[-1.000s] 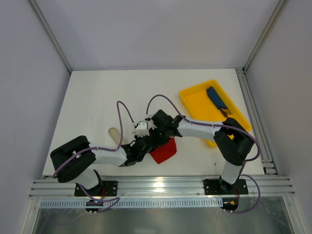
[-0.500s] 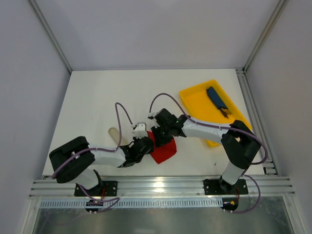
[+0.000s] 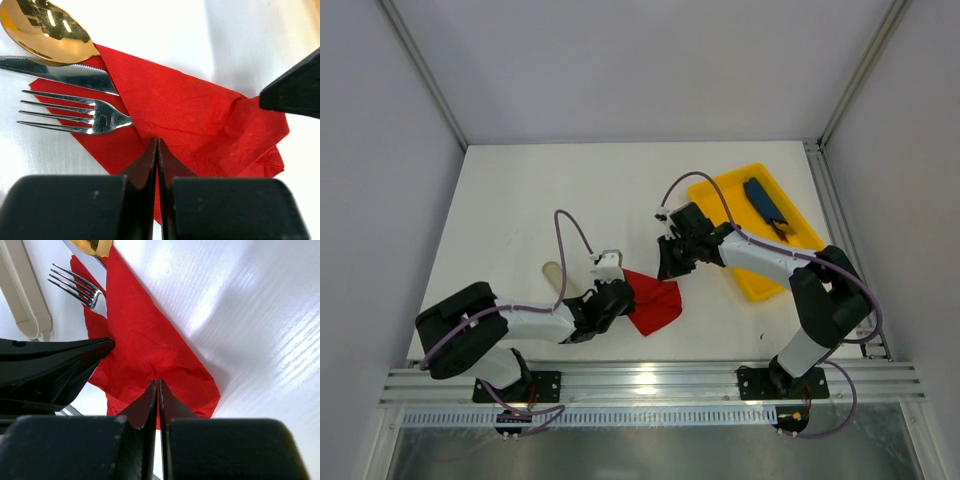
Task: Place the utensils on the paper napkin and roll it up
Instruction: Roll the napkin at the center of the board.
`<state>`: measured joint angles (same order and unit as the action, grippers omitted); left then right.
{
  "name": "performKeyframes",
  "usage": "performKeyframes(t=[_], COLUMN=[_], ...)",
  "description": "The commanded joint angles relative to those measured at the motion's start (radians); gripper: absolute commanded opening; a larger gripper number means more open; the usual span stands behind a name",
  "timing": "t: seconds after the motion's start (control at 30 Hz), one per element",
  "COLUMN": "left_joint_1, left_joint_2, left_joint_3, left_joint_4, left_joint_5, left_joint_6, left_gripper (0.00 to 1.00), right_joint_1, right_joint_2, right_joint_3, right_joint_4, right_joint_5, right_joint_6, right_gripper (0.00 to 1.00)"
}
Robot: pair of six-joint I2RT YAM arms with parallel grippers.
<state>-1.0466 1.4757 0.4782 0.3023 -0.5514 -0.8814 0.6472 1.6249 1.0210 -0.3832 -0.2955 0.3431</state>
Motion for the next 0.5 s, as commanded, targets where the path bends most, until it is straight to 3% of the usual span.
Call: performKeyframes(t=[0.0,0.47], left_joint_1=[0.005,0.003], left_joint_2=[-0.037,0.003], left_joint_3=[0.014,0.036], left_joint_4=[0.018,0.069], left_joint_5=[0.01,0.096], left_joint_6=[0.021,0.053], left_gripper=[0.0,0.0], right_joint_1=[-0.003,-0.017], right_joint_2=[0.01,-0.011], right_joint_3=[-0.012,-0.137], right_joint_4=[0.067,0.116], right_joint_5=[-0.063,-0.054], right_joint_6=[0.016,0.037], right_gripper=[0.04,0.04])
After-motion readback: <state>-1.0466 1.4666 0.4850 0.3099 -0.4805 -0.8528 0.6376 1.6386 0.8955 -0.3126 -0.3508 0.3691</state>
